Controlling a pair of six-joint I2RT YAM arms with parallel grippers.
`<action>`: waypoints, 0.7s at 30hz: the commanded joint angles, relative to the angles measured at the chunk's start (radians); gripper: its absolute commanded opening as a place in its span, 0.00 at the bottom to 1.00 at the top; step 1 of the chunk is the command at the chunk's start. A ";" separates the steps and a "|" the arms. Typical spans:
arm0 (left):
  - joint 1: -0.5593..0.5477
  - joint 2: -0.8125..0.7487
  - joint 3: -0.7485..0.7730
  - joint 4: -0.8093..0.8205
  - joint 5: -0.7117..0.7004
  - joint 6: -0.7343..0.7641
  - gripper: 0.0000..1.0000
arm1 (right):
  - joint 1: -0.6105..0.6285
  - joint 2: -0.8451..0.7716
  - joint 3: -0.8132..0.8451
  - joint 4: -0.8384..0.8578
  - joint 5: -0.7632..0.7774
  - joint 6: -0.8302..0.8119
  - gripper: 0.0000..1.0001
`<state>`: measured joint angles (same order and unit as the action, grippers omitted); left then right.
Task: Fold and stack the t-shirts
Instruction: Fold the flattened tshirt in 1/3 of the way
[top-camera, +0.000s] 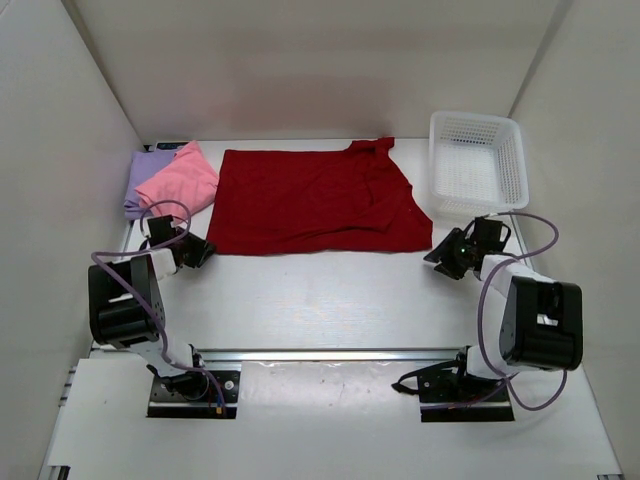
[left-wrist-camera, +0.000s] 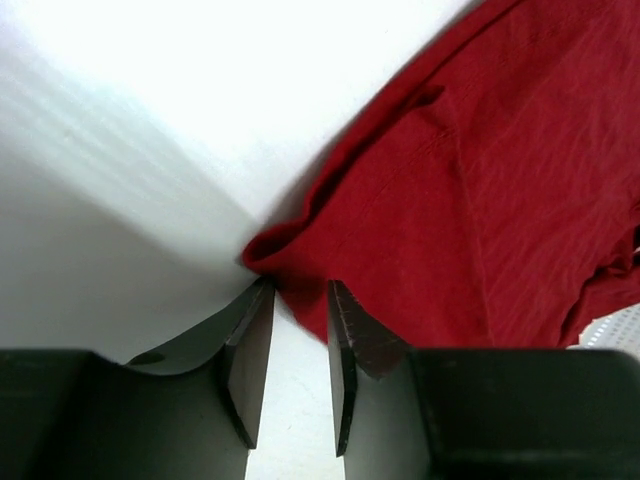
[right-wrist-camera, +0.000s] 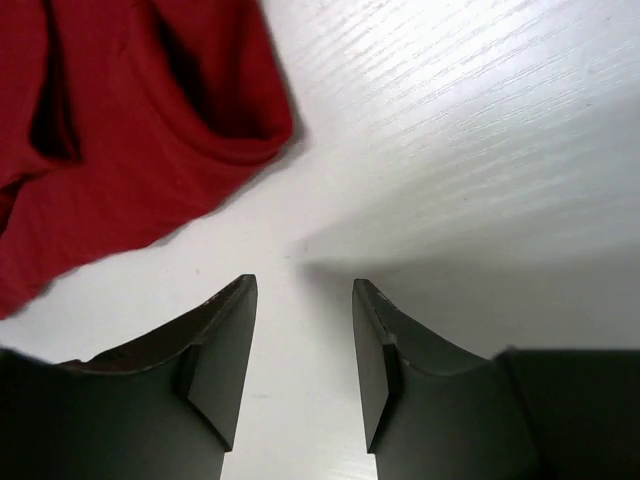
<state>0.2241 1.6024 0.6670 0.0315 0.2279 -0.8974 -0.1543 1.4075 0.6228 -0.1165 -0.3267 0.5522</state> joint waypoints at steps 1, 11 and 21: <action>-0.006 -0.073 -0.043 -0.031 -0.050 0.032 0.40 | -0.001 0.036 -0.015 0.196 -0.021 0.090 0.41; 0.014 -0.003 -0.072 0.024 0.008 -0.008 0.37 | -0.031 0.203 0.064 0.279 0.061 0.111 0.33; 0.012 0.050 -0.015 0.067 0.027 -0.011 0.00 | 0.021 0.246 0.127 0.256 0.095 0.110 0.01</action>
<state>0.2333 1.6360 0.6388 0.1246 0.2714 -0.9306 -0.1478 1.6547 0.7280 0.1215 -0.2558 0.6621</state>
